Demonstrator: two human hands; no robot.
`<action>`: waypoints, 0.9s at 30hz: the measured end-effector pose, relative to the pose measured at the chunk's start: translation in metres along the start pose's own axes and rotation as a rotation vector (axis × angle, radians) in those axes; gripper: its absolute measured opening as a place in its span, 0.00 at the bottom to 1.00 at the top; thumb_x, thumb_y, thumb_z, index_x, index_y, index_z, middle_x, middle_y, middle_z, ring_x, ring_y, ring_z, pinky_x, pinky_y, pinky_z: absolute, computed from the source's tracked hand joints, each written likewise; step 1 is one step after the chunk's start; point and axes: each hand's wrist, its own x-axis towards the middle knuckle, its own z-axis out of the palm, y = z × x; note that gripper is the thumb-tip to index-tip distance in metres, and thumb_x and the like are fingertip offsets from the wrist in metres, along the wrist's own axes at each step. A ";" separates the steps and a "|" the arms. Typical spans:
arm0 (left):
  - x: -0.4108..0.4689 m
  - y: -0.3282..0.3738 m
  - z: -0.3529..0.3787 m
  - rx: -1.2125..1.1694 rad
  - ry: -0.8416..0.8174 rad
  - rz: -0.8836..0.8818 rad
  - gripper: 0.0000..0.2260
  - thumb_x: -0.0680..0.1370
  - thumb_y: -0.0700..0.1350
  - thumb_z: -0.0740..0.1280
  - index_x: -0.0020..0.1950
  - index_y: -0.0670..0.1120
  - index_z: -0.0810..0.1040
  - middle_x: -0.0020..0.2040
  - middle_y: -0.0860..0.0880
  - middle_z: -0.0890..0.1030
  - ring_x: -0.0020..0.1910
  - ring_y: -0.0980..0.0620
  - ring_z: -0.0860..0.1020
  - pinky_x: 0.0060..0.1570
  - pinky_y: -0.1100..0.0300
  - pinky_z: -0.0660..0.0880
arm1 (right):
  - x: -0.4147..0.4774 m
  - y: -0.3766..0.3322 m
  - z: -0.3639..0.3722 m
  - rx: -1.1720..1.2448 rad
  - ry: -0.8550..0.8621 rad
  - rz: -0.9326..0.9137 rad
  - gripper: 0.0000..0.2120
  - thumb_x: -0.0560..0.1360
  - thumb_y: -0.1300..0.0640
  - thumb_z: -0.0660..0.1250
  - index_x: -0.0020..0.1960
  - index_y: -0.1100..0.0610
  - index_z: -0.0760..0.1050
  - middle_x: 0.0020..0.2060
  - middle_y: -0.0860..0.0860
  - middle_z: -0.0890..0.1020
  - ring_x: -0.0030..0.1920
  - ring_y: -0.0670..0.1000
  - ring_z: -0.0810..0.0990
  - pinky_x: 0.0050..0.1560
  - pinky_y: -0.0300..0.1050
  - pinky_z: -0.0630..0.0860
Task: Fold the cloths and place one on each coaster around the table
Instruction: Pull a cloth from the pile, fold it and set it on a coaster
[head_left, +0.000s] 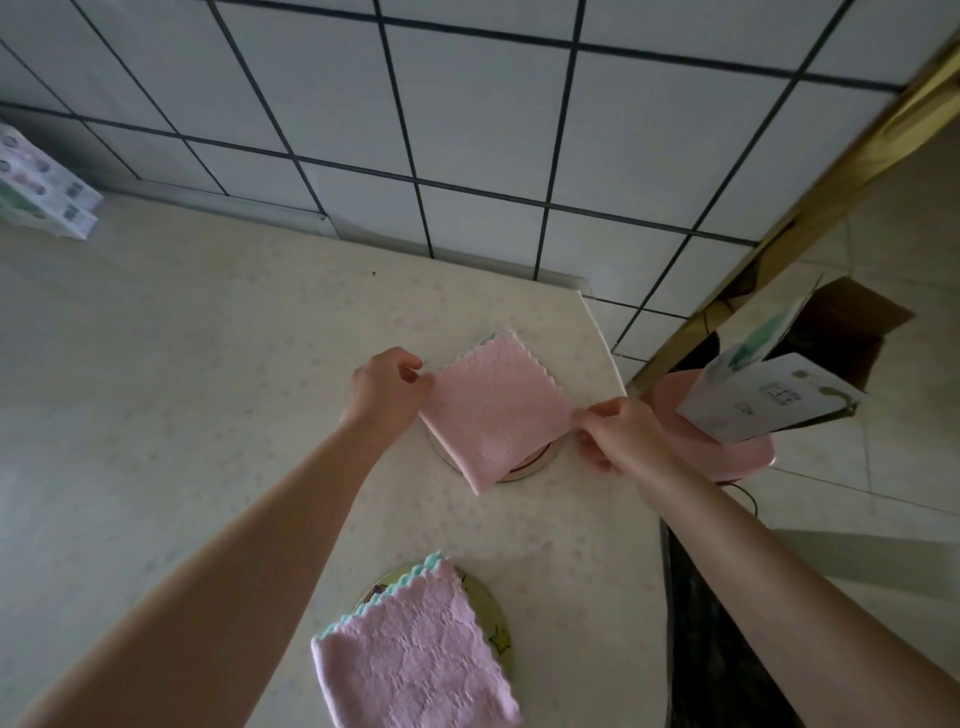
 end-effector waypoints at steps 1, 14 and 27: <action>0.001 0.002 0.001 0.005 -0.014 0.009 0.11 0.73 0.45 0.71 0.55 0.44 0.81 0.48 0.47 0.82 0.48 0.49 0.79 0.48 0.63 0.69 | 0.000 0.000 0.000 0.018 0.010 0.009 0.11 0.70 0.52 0.69 0.32 0.56 0.75 0.35 0.62 0.83 0.34 0.57 0.79 0.47 0.58 0.78; -0.011 0.002 -0.003 -0.246 -0.085 -0.172 0.05 0.69 0.40 0.75 0.40 0.48 0.81 0.40 0.47 0.82 0.46 0.46 0.81 0.52 0.50 0.79 | 0.011 -0.020 -0.007 -0.202 -0.003 -0.183 0.07 0.74 0.56 0.68 0.50 0.57 0.80 0.44 0.49 0.79 0.46 0.47 0.75 0.47 0.40 0.69; -0.058 -0.018 0.012 -0.176 -0.017 -0.194 0.11 0.72 0.42 0.71 0.54 0.45 0.80 0.45 0.50 0.80 0.44 0.51 0.77 0.38 0.62 0.70 | 0.031 -0.045 -0.007 -0.374 -0.059 -0.233 0.08 0.75 0.57 0.68 0.51 0.60 0.80 0.49 0.54 0.83 0.51 0.54 0.80 0.51 0.42 0.74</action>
